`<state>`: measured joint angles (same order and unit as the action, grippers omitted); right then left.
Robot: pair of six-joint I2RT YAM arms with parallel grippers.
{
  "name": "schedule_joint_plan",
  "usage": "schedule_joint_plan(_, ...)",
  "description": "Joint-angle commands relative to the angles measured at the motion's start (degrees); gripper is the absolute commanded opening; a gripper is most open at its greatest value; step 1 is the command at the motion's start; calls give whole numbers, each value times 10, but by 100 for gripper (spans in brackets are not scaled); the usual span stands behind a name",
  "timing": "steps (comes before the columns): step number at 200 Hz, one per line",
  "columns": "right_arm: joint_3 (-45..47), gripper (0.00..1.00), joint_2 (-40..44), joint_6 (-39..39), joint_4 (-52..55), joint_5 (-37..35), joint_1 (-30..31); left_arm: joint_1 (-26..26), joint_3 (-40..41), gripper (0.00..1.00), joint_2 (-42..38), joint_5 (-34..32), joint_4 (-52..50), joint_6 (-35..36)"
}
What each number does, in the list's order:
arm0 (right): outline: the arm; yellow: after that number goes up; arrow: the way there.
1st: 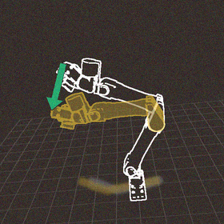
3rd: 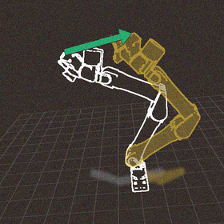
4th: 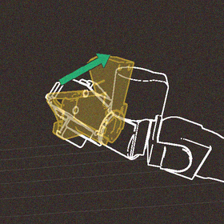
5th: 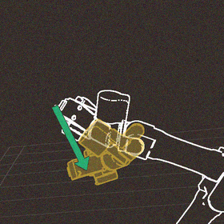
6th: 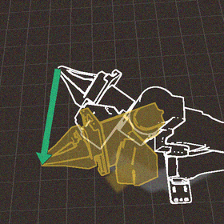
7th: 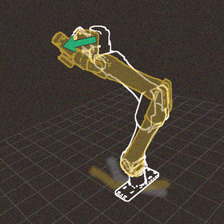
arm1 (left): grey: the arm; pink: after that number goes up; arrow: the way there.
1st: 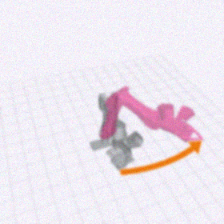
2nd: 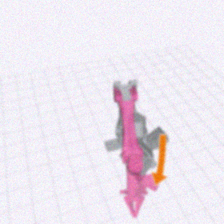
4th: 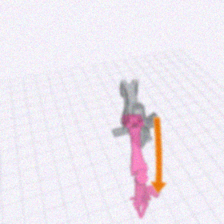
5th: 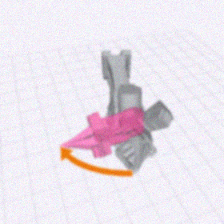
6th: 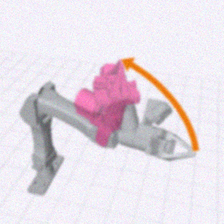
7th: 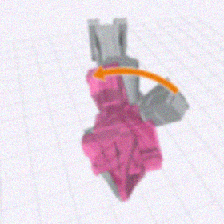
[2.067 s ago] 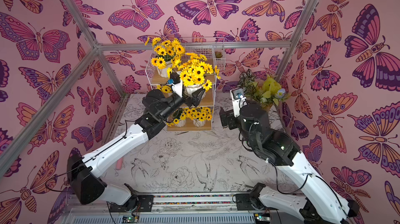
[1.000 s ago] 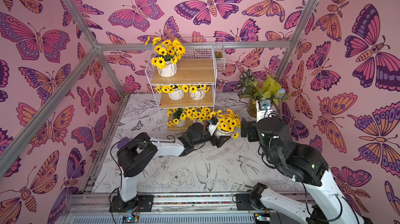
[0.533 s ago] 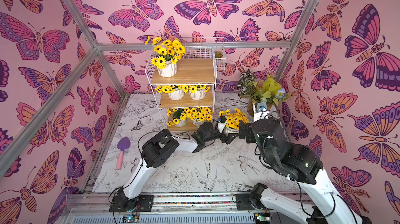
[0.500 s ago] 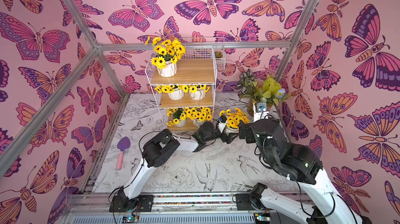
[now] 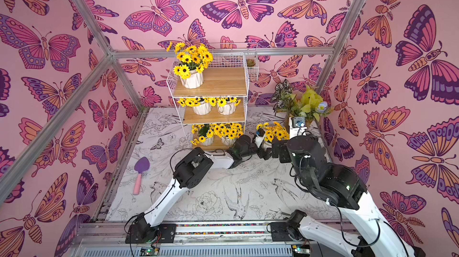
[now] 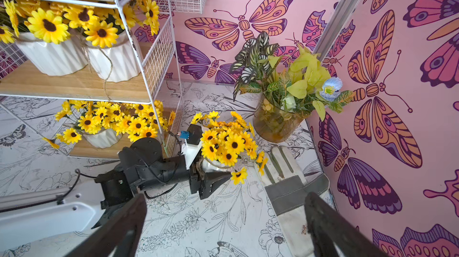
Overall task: Take the sunflower pots off the shelves
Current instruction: Place the sunflower pot at the center of the board.
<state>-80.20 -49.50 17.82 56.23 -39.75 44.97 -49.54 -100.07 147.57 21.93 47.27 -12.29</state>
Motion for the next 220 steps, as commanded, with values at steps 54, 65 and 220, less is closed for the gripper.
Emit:
schedule_joint_plan(54, 0, 99, -8, -1, -28, 0, -4, 29, -172, 76, 80, 32, -56, -50)
schedule_joint_plan(65, -1, 99, -9, -2, -27, 1, -4, 31, -194, 77, 94, 37, -58, -64)
schedule_joint_plan(220, 19, 99, 19, 14, -31, 21, -4, 12, -149, 100, 46, 26, -161, -56)
